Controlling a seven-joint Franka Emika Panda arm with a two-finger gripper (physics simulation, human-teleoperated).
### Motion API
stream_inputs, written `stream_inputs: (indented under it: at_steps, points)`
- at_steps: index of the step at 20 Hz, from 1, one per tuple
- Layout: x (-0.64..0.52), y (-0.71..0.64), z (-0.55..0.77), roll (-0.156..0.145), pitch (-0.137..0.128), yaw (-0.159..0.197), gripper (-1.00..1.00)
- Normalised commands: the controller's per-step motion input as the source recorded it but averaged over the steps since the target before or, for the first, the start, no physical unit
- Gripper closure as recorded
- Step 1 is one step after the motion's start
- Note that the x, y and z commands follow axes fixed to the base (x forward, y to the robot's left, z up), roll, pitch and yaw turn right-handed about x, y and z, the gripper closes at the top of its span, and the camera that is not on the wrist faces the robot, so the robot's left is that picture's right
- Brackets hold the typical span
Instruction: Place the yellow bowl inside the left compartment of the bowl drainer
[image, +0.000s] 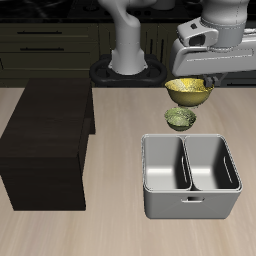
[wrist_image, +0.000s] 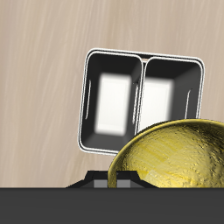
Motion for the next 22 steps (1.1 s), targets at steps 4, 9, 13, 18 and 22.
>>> stream_inputs:
  at_steps: [4, 9, 13, 18, 22]
  points:
    - [0.25, 0.04, -0.01, -0.031, 0.004, 0.013, 1.0]
    - [0.16, 0.01, -0.06, -0.016, 0.023, 0.0, 1.0]
    - [0.05, 0.01, -0.03, 0.002, 0.01, -0.001, 1.0]
    - [0.06, 0.06, -0.08, -0.006, -0.001, 0.014, 1.0]
    - [0.01, 0.14, -0.19, 0.019, 0.028, 0.011, 1.0]
